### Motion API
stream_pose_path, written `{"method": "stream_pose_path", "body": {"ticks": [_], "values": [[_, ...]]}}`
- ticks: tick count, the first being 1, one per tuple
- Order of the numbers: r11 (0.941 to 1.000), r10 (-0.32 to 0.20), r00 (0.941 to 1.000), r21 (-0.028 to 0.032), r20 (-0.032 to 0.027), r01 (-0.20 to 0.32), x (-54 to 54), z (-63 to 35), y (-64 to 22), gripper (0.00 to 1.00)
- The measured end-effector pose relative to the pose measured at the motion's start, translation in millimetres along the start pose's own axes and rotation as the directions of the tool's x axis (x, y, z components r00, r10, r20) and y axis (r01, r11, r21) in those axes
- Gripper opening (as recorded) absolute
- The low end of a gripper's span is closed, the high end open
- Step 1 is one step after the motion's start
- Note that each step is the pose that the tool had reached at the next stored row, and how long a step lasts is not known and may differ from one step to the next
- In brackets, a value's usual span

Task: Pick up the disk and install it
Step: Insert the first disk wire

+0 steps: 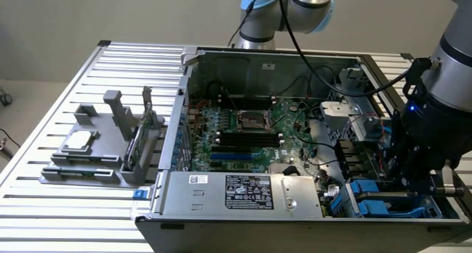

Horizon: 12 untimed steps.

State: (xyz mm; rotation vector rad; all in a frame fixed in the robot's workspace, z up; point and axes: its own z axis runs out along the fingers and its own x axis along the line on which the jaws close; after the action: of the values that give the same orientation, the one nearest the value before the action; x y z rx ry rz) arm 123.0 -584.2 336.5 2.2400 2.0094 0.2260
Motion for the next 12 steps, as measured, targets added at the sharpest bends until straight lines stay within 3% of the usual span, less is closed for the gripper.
{"method": "stream_pose_path", "body": {"ticks": [6, 12], "values": [[1.0, 0.0, 1.0, 0.0003, 0.0, 0.0, 0.1, -13.6, 0.4, 0.24], [1.0, 0.0, 1.0, 0.0082, -0.0001, 0.0, -1.6, -17.4, -15.1, 0.24]]}}
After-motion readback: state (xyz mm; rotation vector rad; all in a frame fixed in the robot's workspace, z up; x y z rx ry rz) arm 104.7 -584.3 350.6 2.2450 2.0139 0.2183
